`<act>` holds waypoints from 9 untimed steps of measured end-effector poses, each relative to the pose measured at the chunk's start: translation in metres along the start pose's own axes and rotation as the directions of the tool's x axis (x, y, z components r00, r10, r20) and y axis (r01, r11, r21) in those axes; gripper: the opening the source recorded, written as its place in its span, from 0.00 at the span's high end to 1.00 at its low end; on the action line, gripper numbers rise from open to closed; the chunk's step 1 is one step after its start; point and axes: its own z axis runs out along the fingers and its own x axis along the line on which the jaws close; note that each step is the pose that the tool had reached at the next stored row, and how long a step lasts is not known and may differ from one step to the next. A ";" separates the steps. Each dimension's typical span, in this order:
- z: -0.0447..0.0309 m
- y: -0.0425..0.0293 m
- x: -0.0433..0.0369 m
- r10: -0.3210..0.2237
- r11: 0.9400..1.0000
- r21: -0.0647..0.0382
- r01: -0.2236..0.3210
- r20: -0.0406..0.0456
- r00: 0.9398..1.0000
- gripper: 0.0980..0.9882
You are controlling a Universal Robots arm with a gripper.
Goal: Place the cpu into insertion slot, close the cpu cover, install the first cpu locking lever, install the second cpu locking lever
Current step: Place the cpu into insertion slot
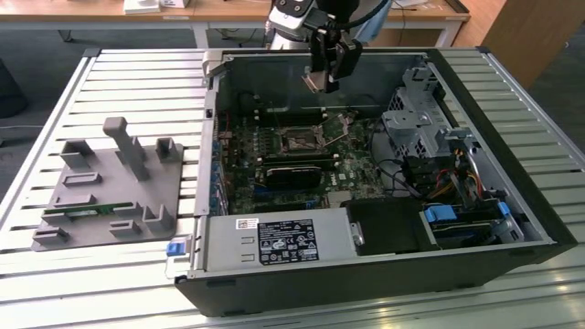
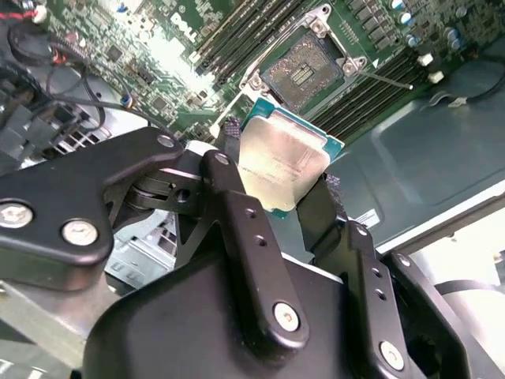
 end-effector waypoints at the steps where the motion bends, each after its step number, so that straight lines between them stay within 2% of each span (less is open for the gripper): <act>1: 0.0002 0.0000 0.0000 0.014 1.000 0.000 -0.014 0.001 1.000 0.51; 5: 0.0013 -0.0001 0.0000 0.074 0.997 -0.001 -0.074 0.006 0.997 0.51; 9: 0.0026 -0.0002 0.0000 0.136 0.991 -0.002 -0.136 0.011 0.991 0.51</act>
